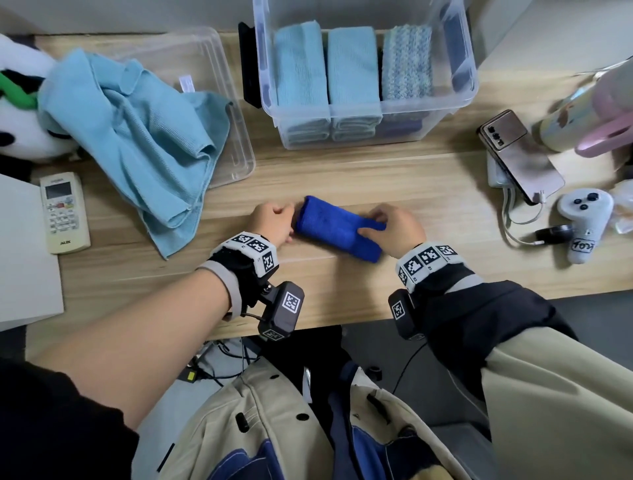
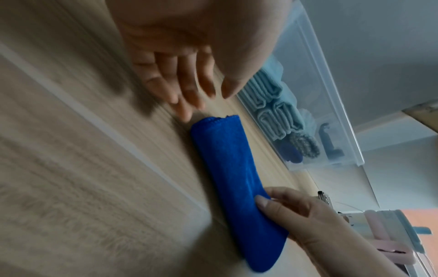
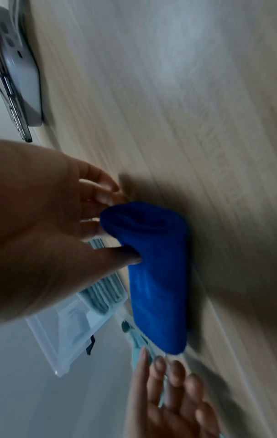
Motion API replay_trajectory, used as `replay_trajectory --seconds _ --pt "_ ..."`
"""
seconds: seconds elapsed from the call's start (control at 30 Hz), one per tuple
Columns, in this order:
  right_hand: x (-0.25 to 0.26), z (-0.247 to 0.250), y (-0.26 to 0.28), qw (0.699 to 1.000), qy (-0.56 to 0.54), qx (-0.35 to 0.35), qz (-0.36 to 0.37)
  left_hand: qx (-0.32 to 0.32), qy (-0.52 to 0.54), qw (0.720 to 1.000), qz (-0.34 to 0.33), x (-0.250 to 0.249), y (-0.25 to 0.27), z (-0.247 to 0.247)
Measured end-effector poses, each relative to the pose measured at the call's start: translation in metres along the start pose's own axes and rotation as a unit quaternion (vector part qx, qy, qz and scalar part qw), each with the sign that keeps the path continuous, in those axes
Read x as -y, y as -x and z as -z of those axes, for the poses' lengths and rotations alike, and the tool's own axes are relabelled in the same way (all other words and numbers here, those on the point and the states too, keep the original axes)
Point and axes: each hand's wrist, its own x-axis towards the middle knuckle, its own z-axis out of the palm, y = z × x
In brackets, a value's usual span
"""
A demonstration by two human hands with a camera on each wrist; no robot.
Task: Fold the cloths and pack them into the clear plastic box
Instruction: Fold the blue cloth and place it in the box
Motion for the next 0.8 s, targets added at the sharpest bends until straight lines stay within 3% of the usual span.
replay_trajectory --seconds 0.1,0.17,0.2,0.3,0.37,0.47,0.63,0.8 --pt "0.017 -0.004 0.013 0.988 -0.043 0.151 -0.005 0.094 0.037 0.992 0.081 0.006 0.012 0.004" --pt "0.028 -0.012 0.024 0.967 -0.098 0.235 0.0 0.102 0.055 0.99 0.076 0.01 0.018 0.005" --pt "0.032 -0.017 0.027 0.963 -0.11 0.245 0.004 0.095 0.063 0.991 0.066 0.012 0.018 0.004" --pt "0.039 -0.028 0.028 0.96 -0.152 0.234 -0.009 0.114 0.054 0.99 0.061 0.014 0.023 0.004" --pt "0.041 -0.032 0.03 0.956 -0.179 0.234 -0.02 0.16 0.028 0.985 0.059 0.015 0.026 0.004" --pt "0.038 -0.035 0.034 0.961 -0.175 0.215 -0.018 0.189 0.017 0.982 0.015 0.014 0.034 0.006" --pt "0.033 -0.024 0.037 0.964 -0.227 0.126 -0.054 0.206 0.117 0.972 -0.014 0.004 0.046 0.013" --pt "0.056 0.004 0.041 0.938 -0.321 0.129 -0.005 0.248 0.144 0.956 -0.056 -0.019 0.056 0.028"
